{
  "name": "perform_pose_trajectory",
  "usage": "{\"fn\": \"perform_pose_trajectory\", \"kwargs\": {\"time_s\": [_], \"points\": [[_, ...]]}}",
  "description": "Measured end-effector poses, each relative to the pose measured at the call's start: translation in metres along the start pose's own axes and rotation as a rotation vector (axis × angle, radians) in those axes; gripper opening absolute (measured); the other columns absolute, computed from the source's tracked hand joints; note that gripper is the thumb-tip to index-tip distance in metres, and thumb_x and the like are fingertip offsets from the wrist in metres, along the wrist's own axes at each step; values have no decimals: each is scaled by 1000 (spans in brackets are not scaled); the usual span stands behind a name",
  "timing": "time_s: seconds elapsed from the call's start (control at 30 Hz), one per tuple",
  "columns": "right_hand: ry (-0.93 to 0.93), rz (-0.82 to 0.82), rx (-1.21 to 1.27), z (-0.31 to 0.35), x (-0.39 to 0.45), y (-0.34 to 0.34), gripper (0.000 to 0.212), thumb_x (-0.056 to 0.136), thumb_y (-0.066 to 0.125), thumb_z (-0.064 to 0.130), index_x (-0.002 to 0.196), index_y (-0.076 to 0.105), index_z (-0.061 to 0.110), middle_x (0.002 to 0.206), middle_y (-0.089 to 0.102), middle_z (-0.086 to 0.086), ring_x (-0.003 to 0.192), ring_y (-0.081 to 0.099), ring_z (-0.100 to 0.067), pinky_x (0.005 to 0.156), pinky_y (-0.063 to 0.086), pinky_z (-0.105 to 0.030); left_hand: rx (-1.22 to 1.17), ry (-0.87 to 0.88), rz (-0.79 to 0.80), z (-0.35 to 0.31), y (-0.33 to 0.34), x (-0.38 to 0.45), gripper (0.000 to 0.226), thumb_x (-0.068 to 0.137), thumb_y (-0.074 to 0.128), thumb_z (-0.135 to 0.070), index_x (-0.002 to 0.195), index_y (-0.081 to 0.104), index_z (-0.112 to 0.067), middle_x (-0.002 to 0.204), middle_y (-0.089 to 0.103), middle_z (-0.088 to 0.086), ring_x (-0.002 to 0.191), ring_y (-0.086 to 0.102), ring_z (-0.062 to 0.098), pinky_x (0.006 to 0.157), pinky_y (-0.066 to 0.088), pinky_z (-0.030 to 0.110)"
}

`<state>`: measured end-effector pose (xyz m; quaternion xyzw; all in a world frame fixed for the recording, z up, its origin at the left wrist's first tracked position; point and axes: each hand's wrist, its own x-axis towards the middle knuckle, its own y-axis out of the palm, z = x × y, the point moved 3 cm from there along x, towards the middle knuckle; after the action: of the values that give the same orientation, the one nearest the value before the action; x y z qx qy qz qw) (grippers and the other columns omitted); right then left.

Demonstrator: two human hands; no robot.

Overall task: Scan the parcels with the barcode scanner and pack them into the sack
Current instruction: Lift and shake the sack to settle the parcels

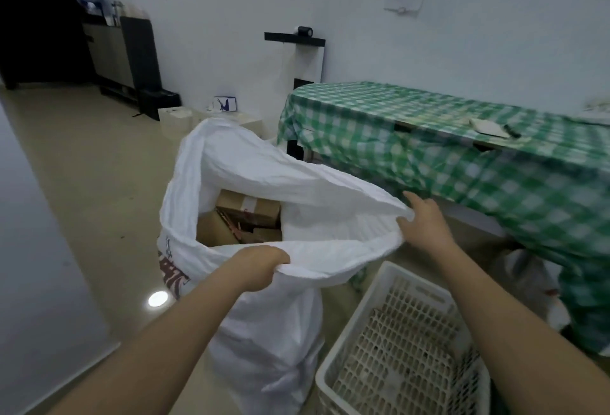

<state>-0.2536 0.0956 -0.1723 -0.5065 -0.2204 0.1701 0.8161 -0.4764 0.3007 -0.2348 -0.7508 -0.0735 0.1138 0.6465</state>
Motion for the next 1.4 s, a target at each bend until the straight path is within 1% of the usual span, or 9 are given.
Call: {"fn": "perform_pose_trajectory", "kwargs": {"time_s": [0.13,0.27,0.43,0.53,0.63,0.77,0.9,1.1,1.4], "points": [[-469,118,-167,26,-40,16,97,69,18,92,148,31,38,160,20,6,148,7,-17,120,-1,-42,11,-47,26,-10,6,-13,36,90,41,1,118,53,-18,115,62,4,94,56,21,72,38,27],[-541,497,-414,37,-70,55,102,69,29,90,154,7,37,155,34,1,148,14,-16,115,-19,-52,43,-64,45,-17,-4,-27,34,93,41,-1,122,47,-19,112,60,8,80,49,20,61,33,27],[-733,364,-345,45,-92,79,32,91,59,43,116,65,24,103,68,-2,102,62,-24,94,38,-36,35,-67,76,-11,-12,-44,38,92,46,-7,128,43,-20,120,55,6,90,47,18,70,35,26],[-983,-127,-424,50,-109,82,21,60,79,13,75,67,20,65,53,-1,57,52,-23,54,35,-28,79,-71,153,-6,1,-52,76,87,63,-41,148,20,-30,137,35,5,124,34,24,99,34,33],[-1059,-92,-491,50,-130,92,24,56,81,33,73,65,26,67,52,3,58,52,-17,54,38,-26,5,-36,191,-14,26,-54,125,55,60,-82,151,-7,-37,156,4,3,143,5,28,117,11,43],[-892,336,-359,38,-147,89,60,82,45,75,105,70,25,95,61,1,91,54,-18,80,40,-33,3,5,149,-18,70,-49,118,71,64,-71,151,-12,-32,162,-6,2,149,-6,22,118,-5,40],[-788,-159,-336,47,-124,71,46,94,41,52,104,76,23,121,64,-10,115,56,-33,98,41,-43,79,-7,162,-22,84,-46,91,82,59,-63,153,13,-27,149,34,4,140,26,25,118,4,45],[-187,509,-445,35,-76,105,86,96,45,55,152,-16,31,162,-6,-15,143,22,-40,110,33,-51,119,-19,243,-10,93,-52,89,72,63,-71,144,33,-29,138,38,6,131,31,29,112,19,40],[-218,477,-327,16,-55,133,39,90,62,42,118,60,15,118,57,-10,113,56,-30,83,45,-33,-155,-129,359,-7,81,-39,81,85,39,-74,151,27,-28,158,23,2,146,17,23,119,8,43]]}}
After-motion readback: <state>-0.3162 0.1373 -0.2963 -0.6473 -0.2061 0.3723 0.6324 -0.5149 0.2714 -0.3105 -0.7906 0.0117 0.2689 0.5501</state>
